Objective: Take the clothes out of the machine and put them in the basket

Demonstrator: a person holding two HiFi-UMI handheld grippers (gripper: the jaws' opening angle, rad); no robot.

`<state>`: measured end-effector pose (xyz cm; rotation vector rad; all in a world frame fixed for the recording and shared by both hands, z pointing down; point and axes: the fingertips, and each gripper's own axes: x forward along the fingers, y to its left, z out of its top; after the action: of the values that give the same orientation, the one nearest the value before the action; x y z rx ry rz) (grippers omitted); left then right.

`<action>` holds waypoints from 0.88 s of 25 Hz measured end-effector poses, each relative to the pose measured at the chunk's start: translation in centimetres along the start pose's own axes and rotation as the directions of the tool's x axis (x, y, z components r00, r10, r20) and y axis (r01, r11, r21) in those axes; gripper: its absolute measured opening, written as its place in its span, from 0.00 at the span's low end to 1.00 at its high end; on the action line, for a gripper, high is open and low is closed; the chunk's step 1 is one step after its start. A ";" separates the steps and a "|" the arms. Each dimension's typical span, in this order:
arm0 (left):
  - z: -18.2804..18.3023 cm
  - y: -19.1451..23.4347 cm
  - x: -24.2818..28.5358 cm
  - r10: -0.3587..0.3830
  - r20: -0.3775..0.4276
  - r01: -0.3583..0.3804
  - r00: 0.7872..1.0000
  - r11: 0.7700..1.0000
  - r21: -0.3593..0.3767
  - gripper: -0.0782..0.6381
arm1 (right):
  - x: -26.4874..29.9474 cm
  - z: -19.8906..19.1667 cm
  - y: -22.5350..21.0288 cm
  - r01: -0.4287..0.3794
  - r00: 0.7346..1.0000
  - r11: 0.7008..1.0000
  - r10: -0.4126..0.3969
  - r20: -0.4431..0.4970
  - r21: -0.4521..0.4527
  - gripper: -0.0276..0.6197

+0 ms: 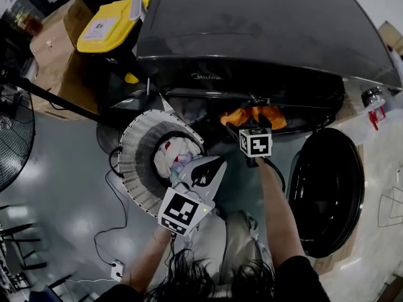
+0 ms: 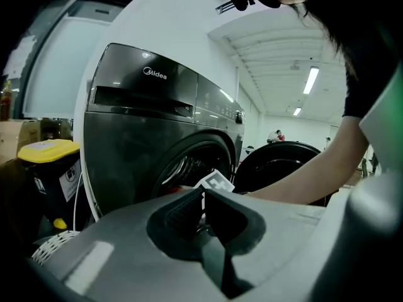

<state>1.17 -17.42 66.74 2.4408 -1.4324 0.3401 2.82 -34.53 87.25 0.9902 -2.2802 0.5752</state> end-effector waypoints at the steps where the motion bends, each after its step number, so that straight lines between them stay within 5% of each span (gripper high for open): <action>1: -0.4 0.1 0.0 -0.002 0.000 0.002 1.000 1.000 0.003 0.12 | 0.5 -0.1 -0.7 0.010 1.000 1.000 -0.010 -0.007 0.001 0.91; 8: -2.2 1.0 -0.3 0.003 0.001 -0.003 1.000 1.000 -0.012 0.12 | 3.2 -2.4 -5.3 0.055 0.988 0.997 -0.062 -0.138 -0.051 0.93; 19: -4.3 3.0 -0.8 0.050 0.011 -0.049 0.999 0.998 -0.028 0.12 | 5.6 -3.5 -3.6 -0.005 0.990 0.998 -0.003 -0.140 -0.059 0.32; 22: -3.9 3.0 -1.4 0.052 0.008 -0.052 0.999 0.998 -0.036 0.12 | 4.5 -3.7 -3.5 0.019 0.991 0.998 -0.027 -0.132 -0.064 0.24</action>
<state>-2.32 -16.29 70.24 2.3831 -1.4944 0.3122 4.20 -36.88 93.50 0.9191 -2.1533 0.5409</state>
